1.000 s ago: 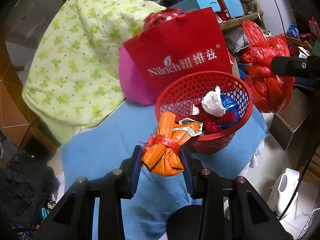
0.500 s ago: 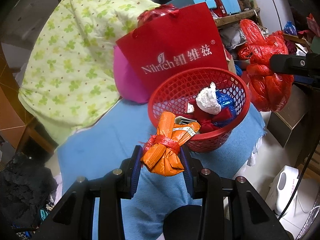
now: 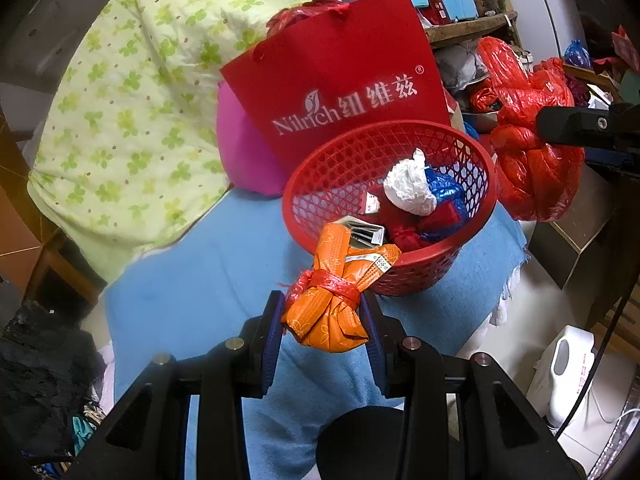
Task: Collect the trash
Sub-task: 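Carry the orange bundle and red bag together over the red mesh basket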
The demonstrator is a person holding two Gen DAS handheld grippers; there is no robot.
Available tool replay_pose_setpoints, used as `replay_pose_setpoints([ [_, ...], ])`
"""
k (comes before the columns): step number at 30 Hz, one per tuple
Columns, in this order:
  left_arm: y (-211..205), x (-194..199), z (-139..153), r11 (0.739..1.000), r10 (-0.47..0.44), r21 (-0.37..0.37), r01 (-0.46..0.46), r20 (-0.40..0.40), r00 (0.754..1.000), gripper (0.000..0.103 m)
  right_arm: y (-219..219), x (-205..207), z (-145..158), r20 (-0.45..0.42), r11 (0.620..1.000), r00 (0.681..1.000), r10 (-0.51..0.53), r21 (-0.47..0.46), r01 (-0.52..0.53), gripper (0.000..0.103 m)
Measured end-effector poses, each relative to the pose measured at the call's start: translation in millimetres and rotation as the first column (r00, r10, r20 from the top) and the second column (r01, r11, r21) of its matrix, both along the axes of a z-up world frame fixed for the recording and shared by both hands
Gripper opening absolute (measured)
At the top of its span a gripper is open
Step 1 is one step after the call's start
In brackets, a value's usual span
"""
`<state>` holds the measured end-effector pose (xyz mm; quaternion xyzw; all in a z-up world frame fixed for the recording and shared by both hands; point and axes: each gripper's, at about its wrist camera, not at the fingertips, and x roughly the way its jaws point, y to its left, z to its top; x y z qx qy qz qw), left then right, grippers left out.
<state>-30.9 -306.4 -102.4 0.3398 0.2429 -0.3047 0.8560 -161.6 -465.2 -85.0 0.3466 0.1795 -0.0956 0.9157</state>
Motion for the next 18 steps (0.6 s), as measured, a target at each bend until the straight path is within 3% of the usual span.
replay_pose_setpoints([
  [8,0,11,-6,1.000,-0.006,-0.011,0.005,-0.048,0.999,0.040,0,8,-2,-0.023,1.000,1.000,0.001,-0.003,-0.001,0.037],
  [14,-2,31,14,0.995,-0.043,-0.092,0.036,-0.084,0.995,0.040,-2,21,13,-0.017,0.999,1.000,0.007,-0.050,-0.007,0.037],
  [18,-11,49,21,0.986,-0.093,-0.150,0.071,-0.151,0.984,0.040,-6,36,25,-0.012,0.996,1.000,0.004,-0.093,-0.005,0.037],
])
